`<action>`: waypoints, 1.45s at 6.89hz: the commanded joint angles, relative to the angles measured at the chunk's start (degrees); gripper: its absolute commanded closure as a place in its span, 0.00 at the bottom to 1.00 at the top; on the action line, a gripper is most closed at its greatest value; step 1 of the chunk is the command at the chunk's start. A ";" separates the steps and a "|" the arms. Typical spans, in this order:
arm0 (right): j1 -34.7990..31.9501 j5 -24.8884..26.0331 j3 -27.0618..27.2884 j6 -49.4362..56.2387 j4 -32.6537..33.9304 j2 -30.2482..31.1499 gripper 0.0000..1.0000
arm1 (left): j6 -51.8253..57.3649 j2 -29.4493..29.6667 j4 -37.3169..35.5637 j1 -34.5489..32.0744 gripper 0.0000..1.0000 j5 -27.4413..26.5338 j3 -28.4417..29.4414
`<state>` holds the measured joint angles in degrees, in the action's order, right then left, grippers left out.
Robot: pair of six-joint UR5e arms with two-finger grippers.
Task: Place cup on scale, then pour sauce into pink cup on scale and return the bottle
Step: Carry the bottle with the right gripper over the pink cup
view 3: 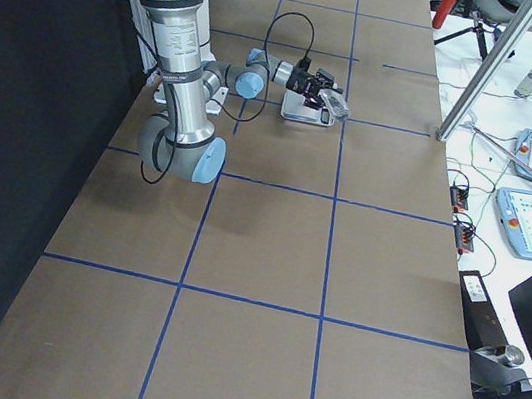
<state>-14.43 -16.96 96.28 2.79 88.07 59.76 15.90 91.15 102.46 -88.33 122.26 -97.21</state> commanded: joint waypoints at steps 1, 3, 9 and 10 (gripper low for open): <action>0.72 2.88 -0.47 2.91 0.00 0.35 1.00 | 0.01 0.17 0.02 0.00 0.00 0.00 0.09; 0.99 4.30 -0.91 4.15 0.09 0.61 1.00 | 0.09 0.26 0.02 0.00 0.00 0.00 0.09; 0.90 3.69 -0.48 3.19 -0.61 0.18 1.00 | 0.01 0.61 -0.07 0.00 0.00 0.00 0.09; 0.90 3.34 -0.39 2.93 -0.70 0.18 1.00 | -0.08 0.69 -0.07 0.00 0.00 0.00 0.09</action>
<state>-13.53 -13.27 95.79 6.13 87.51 59.98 15.90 91.74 102.40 -88.33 122.26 -97.12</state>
